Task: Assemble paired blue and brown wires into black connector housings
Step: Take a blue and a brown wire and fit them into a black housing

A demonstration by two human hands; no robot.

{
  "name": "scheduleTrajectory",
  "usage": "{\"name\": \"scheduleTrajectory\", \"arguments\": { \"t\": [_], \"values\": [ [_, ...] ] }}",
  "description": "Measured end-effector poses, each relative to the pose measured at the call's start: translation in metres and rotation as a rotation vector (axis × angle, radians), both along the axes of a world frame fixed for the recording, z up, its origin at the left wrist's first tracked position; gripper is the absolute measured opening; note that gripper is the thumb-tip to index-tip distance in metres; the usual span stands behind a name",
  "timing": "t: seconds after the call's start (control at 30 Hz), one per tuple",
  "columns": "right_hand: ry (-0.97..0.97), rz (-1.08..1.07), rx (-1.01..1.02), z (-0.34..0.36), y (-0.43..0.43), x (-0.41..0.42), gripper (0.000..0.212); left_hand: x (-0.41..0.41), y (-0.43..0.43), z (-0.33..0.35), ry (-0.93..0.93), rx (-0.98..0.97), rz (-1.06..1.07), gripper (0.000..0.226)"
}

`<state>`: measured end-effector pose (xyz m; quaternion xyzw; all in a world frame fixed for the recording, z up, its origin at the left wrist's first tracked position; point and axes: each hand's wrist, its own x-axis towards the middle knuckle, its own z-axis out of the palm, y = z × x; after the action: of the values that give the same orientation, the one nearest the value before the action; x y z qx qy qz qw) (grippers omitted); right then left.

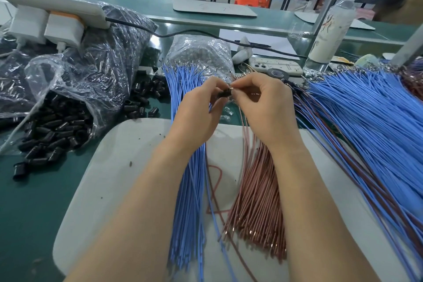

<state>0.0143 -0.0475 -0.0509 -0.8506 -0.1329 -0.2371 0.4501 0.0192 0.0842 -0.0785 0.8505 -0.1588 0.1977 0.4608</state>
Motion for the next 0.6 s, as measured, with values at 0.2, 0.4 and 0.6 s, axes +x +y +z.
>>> {"name": "scheduleTrajectory", "arguments": {
  "t": [0.2, 0.4, 0.6],
  "values": [
    [0.2, 0.108, 0.44, 0.001, -0.011, 0.005, 0.011, 0.0, 0.002, 0.003, 0.046, -0.071, -0.044, 0.008],
    [0.374, 0.188, 0.734, -0.006, -0.009, 0.01, 0.012, 0.0, 0.001, 0.002, 0.115, -0.132, -0.129, 0.006],
    [0.434, 0.198, 0.778, -0.014, -0.004, 0.013, 0.013, -0.001, -0.001, 0.0, 0.101, -0.09, -0.09, 0.004]
  ]
}}
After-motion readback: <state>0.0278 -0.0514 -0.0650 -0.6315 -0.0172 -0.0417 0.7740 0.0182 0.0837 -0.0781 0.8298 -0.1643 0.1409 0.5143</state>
